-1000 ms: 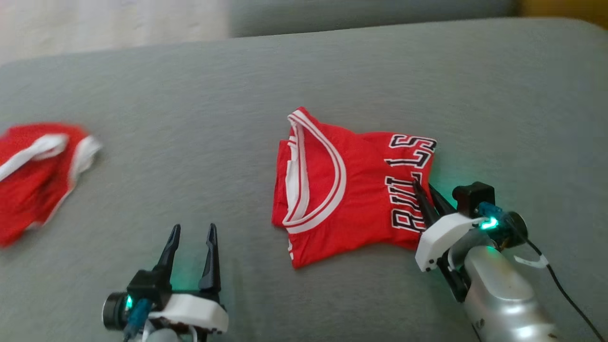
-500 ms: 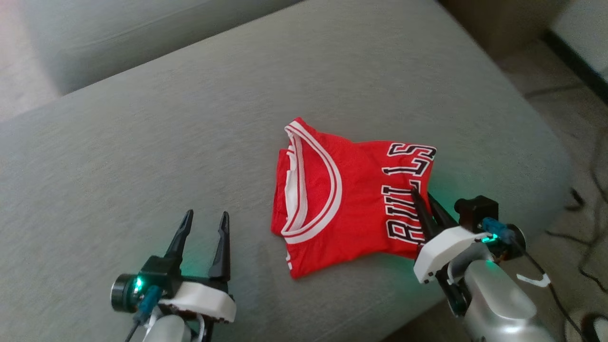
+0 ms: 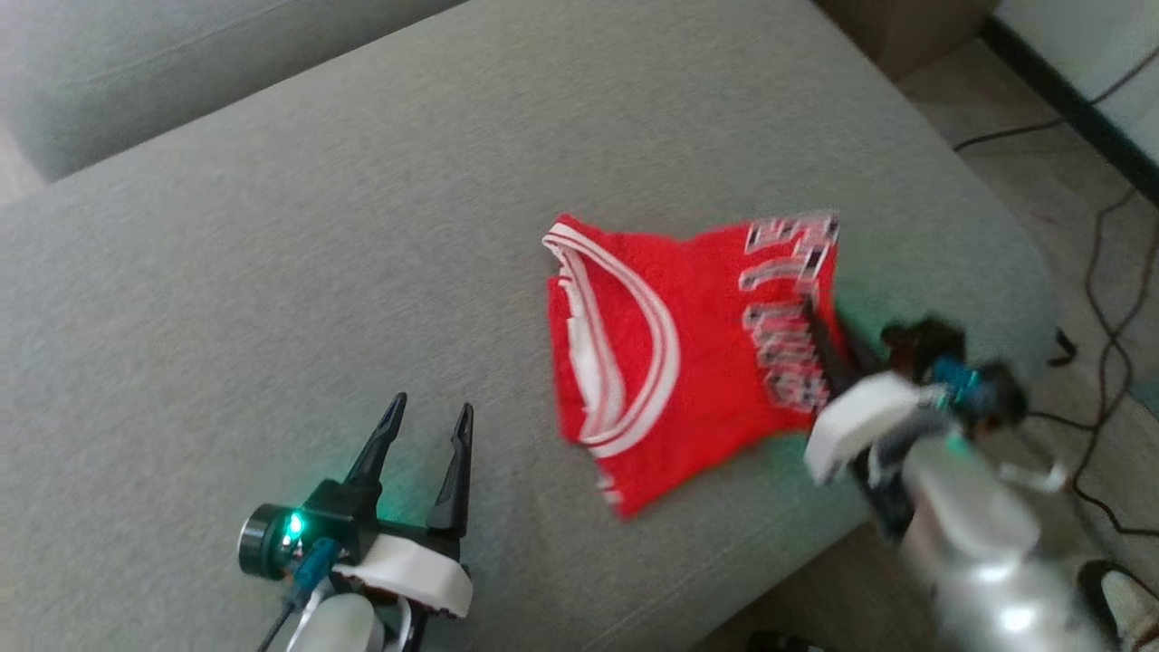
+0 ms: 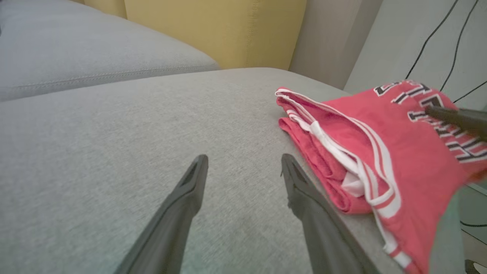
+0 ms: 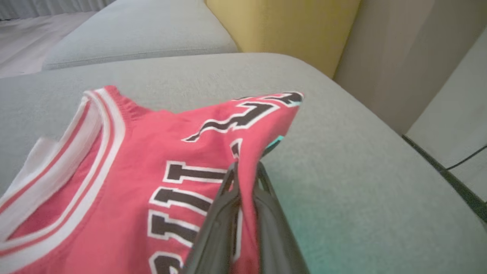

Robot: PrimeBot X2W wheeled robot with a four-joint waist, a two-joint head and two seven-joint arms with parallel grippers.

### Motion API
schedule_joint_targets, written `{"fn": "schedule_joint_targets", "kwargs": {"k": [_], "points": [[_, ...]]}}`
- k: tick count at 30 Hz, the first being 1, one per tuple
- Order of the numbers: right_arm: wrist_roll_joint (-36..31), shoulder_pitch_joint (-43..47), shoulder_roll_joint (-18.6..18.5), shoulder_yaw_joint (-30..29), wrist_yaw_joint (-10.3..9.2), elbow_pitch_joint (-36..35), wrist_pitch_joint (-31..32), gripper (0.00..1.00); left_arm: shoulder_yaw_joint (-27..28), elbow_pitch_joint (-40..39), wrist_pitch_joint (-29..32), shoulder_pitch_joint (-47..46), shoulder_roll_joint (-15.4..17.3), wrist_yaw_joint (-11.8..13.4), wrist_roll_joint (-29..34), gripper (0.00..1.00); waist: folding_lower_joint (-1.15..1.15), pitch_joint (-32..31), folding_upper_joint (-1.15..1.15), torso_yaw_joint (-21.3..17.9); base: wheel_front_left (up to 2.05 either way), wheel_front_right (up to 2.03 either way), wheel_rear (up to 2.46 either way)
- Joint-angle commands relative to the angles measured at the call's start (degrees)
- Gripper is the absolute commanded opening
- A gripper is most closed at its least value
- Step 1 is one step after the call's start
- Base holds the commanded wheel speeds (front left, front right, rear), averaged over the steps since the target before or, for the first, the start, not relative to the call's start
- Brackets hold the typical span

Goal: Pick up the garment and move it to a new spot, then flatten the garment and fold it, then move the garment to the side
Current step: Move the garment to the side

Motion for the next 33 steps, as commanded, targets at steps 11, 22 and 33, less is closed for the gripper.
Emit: {"fn": "schedule_joint_targets", "kwargs": {"k": [11,22,33], "points": [[-8.49,-22.93,-11.64,-3.69,-0.05,8.08,2.64,0.00,1.70,-2.09,-0.38,-4.56,0.15,-0.33,2.20,1.00,0.00,7.62,0.00,8.88,0.00,0.00,0.00],[-21.90,-30.63,-19.40,-19.44,-0.05,11.85,4.90,1.00,2.61,-2.42,-0.38,-7.93,0.15,-0.84,3.60,1.00,0.00,11.23,0.00,13.31,0.00,0.00,0.00],[-24.52,-30.48,-8.60,-24.44,-0.05,9.87,-0.53,1.00,4.40,-2.26,-0.38,-7.19,0.15,0.50,1.76,1.00,0.00,7.69,0.00,14.02,0.00,0.00,0.00]]}}
